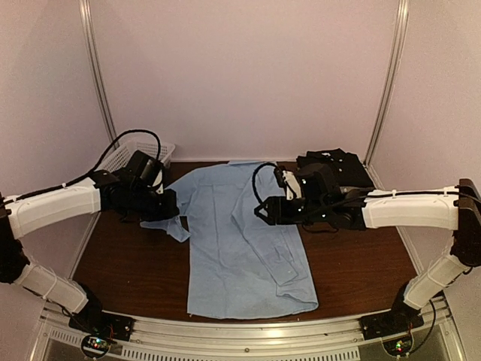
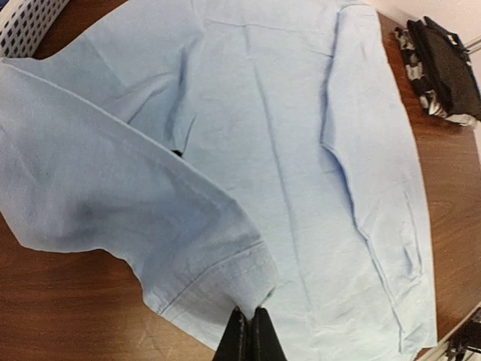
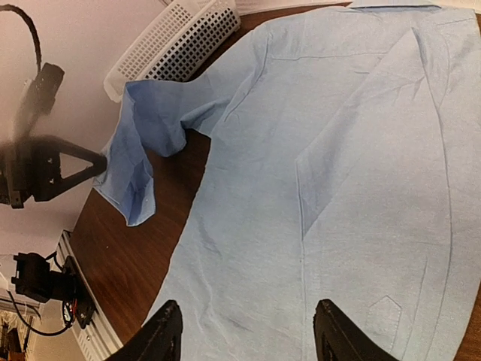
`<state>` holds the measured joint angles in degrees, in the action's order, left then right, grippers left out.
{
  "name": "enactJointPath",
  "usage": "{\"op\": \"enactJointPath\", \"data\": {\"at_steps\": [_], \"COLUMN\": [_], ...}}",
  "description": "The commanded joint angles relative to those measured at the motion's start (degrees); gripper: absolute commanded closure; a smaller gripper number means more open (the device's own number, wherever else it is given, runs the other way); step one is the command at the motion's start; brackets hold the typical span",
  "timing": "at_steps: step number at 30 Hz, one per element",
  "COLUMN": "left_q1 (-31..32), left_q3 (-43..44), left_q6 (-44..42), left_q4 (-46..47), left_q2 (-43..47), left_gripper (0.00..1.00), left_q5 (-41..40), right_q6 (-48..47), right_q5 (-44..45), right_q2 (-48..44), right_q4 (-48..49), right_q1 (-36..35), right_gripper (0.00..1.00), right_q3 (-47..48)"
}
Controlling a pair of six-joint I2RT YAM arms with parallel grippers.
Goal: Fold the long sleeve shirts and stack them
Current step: Pass from the left arm to the right
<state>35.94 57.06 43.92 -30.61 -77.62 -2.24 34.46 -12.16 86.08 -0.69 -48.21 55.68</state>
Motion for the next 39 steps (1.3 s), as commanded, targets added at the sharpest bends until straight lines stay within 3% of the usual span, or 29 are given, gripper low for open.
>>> {"op": "enactJointPath", "data": {"at_steps": [1,8,19,25,39], "left_q1": [0.3,0.5,1.3,2.5,3.7], "left_q3": [4.9,9.6,11.4,11.9,8.8], "left_q6": [1.5,4.8,8.9,9.4,10.3], "left_q4": [0.9,3.7,11.2,12.1,12.1], "left_q2": [1.9,2.2,-1.8,-3.3,-3.7], "left_gripper": [1.00,1.00,1.00,1.00,1.00], "left_q5": [7.9,10.9,15.9,16.2,16.1], "right_q6": [0.4,2.0,7.8,10.1,7.0], "right_q5": [2.2,1.3,-3.6,-4.4,6.1], "right_q2": [2.5,7.7,16.9,22.0,23.8], "right_q4": [4.5,7.9,14.5,17.5,14.0], "right_q1": [-3.8,-9.4,-12.8,-13.0,-11.2], "right_gripper": [0.39,0.37,0.18,0.17,0.24], "right_q3": [3.6,7.3,12.8,15.3,21.5]}}
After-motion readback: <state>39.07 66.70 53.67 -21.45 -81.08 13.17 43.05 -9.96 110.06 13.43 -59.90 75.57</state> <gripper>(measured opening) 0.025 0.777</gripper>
